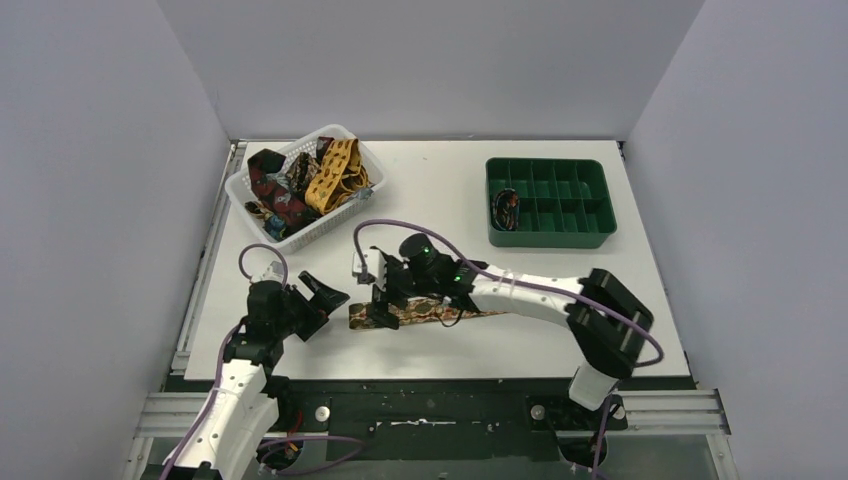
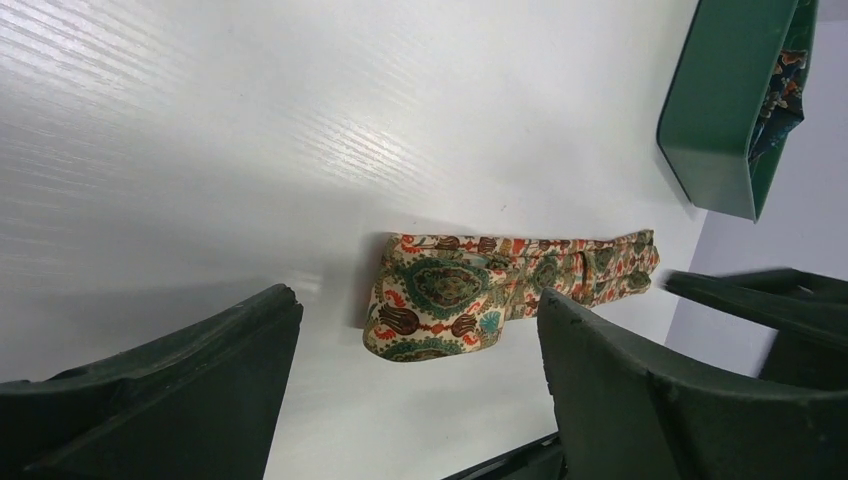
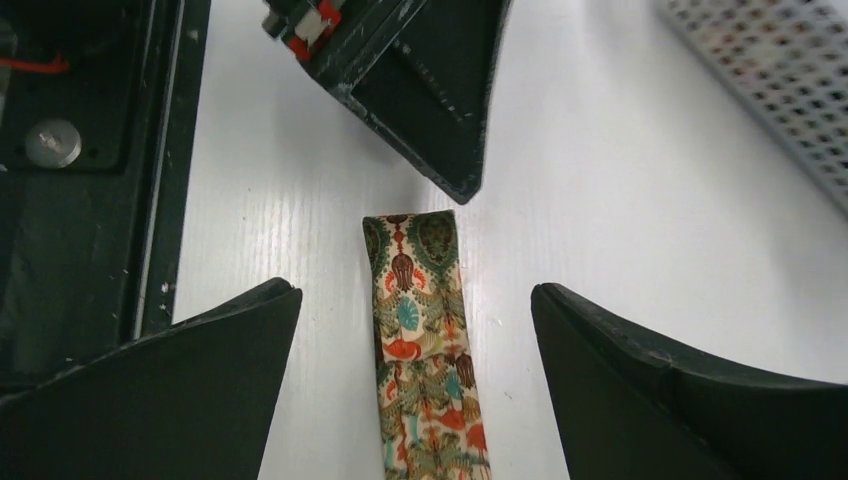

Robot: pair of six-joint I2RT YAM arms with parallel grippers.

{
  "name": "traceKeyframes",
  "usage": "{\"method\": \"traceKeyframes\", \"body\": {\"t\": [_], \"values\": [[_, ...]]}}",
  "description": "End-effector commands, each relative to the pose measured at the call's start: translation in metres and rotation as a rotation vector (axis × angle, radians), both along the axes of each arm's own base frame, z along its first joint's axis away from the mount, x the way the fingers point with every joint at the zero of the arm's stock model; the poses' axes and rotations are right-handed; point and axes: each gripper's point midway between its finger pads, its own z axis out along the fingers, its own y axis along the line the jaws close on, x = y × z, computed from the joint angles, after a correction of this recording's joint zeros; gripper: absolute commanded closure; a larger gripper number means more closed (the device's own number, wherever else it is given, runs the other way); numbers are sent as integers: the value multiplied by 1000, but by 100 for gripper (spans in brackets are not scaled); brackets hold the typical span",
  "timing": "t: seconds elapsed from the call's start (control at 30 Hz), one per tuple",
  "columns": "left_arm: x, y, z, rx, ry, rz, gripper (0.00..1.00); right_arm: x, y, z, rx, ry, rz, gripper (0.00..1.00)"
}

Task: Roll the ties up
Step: Roll the tie at the center of the board.

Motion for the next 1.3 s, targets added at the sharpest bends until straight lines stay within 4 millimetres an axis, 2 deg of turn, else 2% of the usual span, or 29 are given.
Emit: {"method": "traceKeyframes", "body": {"t": [0.0,0.03,0.1,0.17,0.27,0.37,0.43,0.53,0.67,0.77,0.97,1.27], "values": [[11,4,16,17,-75,11,14,18,-30,68,187,-17,-239,9],[11,5,16,25,-75,19,14,21,-40,80,245,14,-288,8],[12,12,18,51,-76,50,14,36,-65,90,354,125,-444,0],[14,17,24,62,-108,75,14,52,-91,79,420,312,-653,0],[16,17,34,54,-162,82,14,54,-101,62,429,567,-715,0],[13,13,33,29,-167,69,13,56,-96,39,387,798,-788,2],[11,10,28,17,-151,52,13,53,-88,36,401,852,-806,8],[9,5,25,1,-134,31,14,48,-77,21,387,909,-907,21],[9,-1,21,-12,-120,-5,14,39,-59,7,316,944,-909,31],[7,-4,15,-16,-103,-31,15,32,-46,-2,267,957,-895,35],[6,-11,12,-33,-109,-76,15,25,-33,-19,202,1016,-853,48],[3,-17,1,-58,-87,-104,21,22,-20,-32,143,1062,-811,58]]}}
